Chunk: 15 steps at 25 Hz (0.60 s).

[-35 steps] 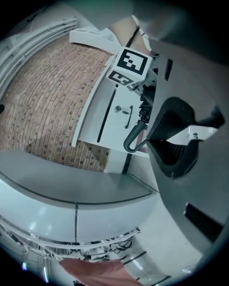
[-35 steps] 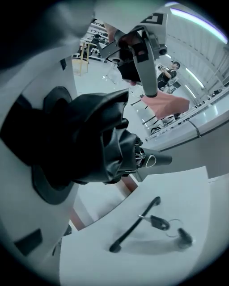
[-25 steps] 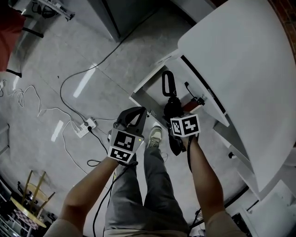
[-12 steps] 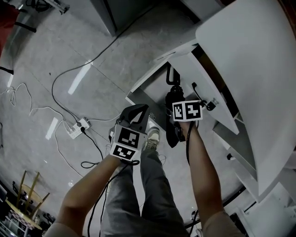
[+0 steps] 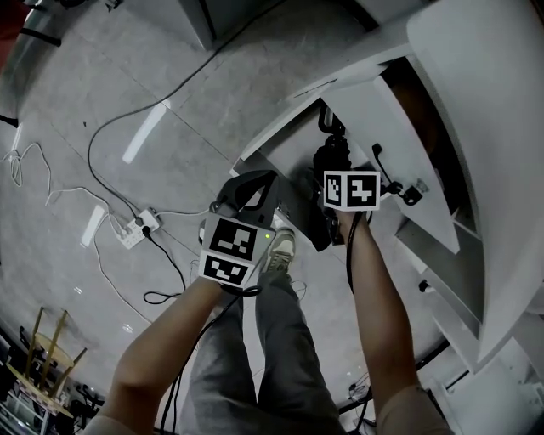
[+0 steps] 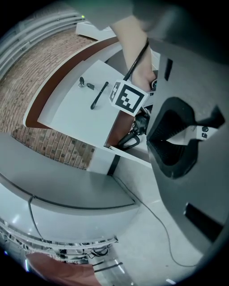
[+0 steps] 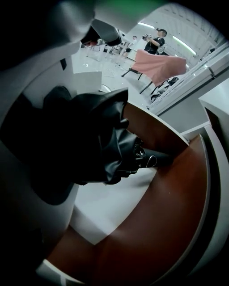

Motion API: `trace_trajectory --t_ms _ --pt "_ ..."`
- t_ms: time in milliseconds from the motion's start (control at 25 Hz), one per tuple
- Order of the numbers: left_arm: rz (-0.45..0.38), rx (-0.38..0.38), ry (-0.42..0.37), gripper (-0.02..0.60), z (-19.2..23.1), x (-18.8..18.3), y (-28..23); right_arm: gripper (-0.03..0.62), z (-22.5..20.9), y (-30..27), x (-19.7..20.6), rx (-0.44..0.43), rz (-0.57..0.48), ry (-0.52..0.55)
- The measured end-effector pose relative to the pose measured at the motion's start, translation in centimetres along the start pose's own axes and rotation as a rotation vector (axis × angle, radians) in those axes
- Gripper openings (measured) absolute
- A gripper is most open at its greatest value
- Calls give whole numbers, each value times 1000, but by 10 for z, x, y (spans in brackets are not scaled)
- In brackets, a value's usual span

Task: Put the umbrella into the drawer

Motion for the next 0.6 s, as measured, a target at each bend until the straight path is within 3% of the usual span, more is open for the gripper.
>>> trace_trajectory --t_ms 400,600 --pt "19 28 7 8 -9 16 -17 279 -6 -22 -6 -3 -35 -31" --pt "32 37 1 8 -12 22 -21 285 -12 -32 -7 44 -46 -12"
Point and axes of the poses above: the fingertips, and each gripper's own axes: y backward along the fingers, z to its left, x out of its underside, the point moved 1 cm from there along y, backward along the fingers, and after that the axes turned 12 degrees about z, right-handed, at the moved point
